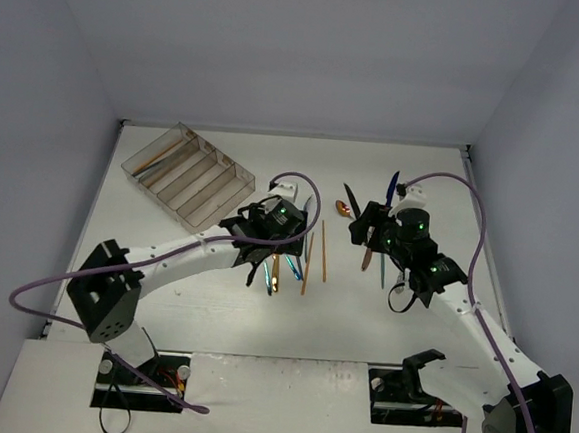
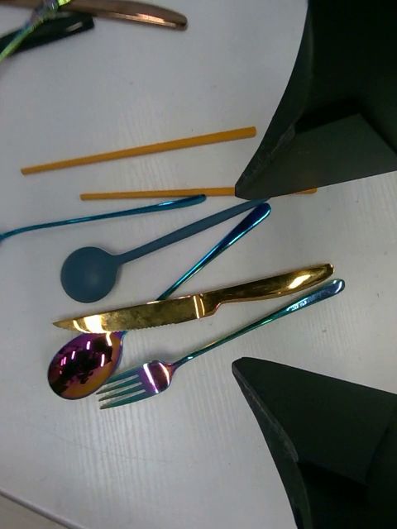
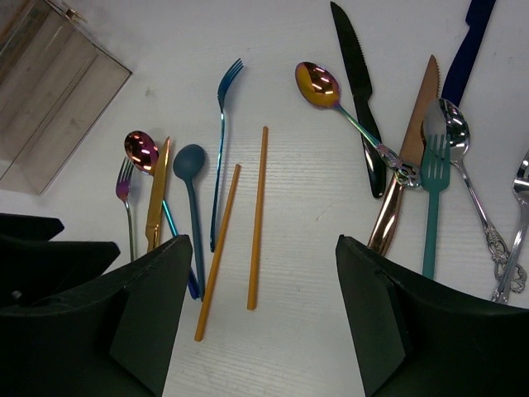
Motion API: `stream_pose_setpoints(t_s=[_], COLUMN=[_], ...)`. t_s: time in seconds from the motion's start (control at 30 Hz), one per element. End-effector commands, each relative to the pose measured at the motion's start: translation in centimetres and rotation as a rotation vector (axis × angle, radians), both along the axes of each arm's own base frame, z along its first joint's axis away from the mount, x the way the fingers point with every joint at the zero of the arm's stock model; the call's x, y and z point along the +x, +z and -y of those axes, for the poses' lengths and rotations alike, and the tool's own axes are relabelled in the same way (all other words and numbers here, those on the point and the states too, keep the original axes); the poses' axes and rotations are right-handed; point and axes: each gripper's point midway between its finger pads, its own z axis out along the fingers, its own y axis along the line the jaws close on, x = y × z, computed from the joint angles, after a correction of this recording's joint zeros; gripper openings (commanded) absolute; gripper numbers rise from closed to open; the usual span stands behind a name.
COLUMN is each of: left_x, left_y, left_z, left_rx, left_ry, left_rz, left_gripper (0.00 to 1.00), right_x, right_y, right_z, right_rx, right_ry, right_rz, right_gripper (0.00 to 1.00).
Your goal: Sort the eating utensils into containers
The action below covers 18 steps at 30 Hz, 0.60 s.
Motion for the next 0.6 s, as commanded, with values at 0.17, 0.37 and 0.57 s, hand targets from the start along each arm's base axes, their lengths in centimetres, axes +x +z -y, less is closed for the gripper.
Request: stream_pose_setpoints(t_s=[0.17,0.37,0.57], left_x=[0.2,-1.3,-1.7], left_y=[-0.6,-2.5,-5.2], left_z=[3.7,7.2,8.5], left_rx=[-0.056,-0.037,0.014], left_ry=[0.054,-0.07,-0.125], left_rz=[-0.074,-0.145,-0.224], left_gripper=[0.56,0.45,0.39], right_x=[-0.1,0.2,-0.1], right_y=[-0.3,-1.2,-1.5], right_z=[1.1,1.8,2.3], right_rx=[-0.005,-0.053,-0.062], right_ry=[-0.048,-0.068,-0.082], right_rz=[0.022,0.014,0.014], right_gripper=[0.68,0.68,0.68])
